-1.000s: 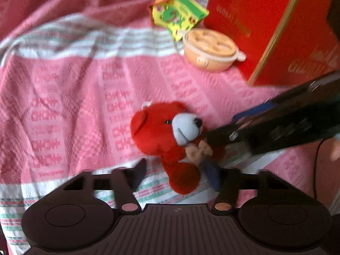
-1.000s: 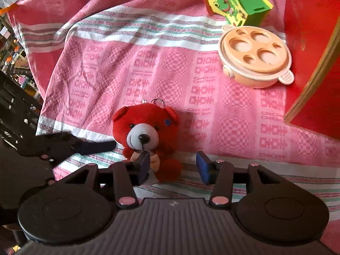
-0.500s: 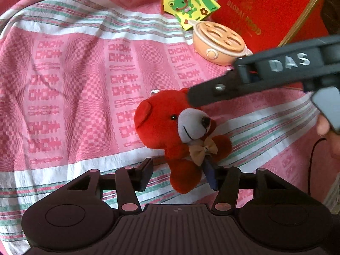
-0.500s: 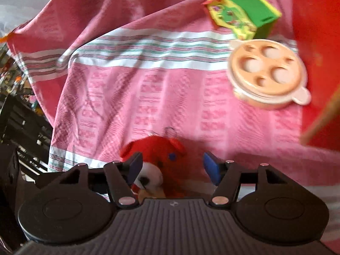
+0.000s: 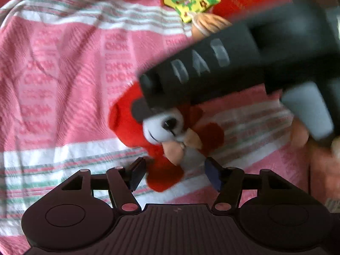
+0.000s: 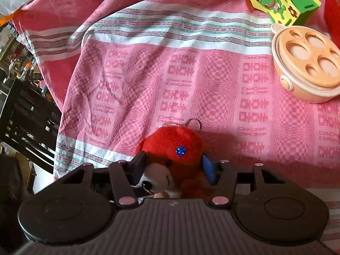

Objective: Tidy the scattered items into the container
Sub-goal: 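Lift the red teddy bear off the cloth with the left gripper while the right gripper holds it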

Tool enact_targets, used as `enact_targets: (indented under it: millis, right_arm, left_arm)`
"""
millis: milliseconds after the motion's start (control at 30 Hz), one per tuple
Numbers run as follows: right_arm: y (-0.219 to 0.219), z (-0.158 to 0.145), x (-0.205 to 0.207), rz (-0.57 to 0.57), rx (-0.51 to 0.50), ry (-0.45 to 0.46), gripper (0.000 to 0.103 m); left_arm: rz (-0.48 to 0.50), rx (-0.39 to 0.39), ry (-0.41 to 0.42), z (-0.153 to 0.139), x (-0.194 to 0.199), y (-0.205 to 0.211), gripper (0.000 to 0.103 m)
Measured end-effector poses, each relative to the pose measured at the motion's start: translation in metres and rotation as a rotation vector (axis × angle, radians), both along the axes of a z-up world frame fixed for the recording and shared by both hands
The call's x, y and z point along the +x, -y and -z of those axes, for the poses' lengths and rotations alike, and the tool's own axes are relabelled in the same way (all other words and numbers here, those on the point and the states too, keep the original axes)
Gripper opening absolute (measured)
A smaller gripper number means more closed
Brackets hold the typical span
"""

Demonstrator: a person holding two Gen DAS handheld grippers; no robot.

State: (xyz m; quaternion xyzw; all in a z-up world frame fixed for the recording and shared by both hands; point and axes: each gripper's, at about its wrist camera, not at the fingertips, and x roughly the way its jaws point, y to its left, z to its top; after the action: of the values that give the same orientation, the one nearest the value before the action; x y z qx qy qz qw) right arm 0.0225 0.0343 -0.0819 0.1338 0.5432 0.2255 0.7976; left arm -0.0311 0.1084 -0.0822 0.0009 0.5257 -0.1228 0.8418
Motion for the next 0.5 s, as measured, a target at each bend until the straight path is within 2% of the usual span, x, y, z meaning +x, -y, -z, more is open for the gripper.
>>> enact_targets:
  millis: [33, 200, 300, 400, 433, 467, 500]
  right_arm:
    - [0.000, 0.000, 0.000, -0.001, 0.000, -0.002, 0.060]
    - [0.004, 0.001, 0.001, -0.021, 0.020, -0.017, 0.065]
    - [0.005, 0.006, 0.006, -0.024, 0.027, -0.027, 0.069]
    - [0.001, 0.015, 0.010, -0.036, 0.030, -0.041, 0.069]
    - [-0.001, 0.017, 0.010, -0.035, 0.039, -0.048, 0.064]
    - [-0.002, 0.017, 0.008, -0.032, 0.045, -0.047, 0.063]
    - [-0.004, 0.016, 0.005, -0.033, 0.032, -0.030, 0.061]
  left_arm:
    - [0.011, 0.032, 0.014, 0.000, -0.002, 0.003, 0.052]
    - [-0.001, -0.028, -0.006, -0.002, 0.002, -0.010, 0.044]
    - [0.012, -0.032, -0.007, -0.003, 0.003, -0.012, 0.043]
    - [0.018, -0.030, -0.011, -0.003, 0.003, -0.013, 0.043]
    - [0.014, -0.031, -0.015, -0.004, 0.003, -0.014, 0.047]
    - [0.006, -0.026, -0.014, -0.005, 0.002, -0.016, 0.051]
    - [-0.002, -0.018, -0.010, -0.006, 0.001, -0.017, 0.059]
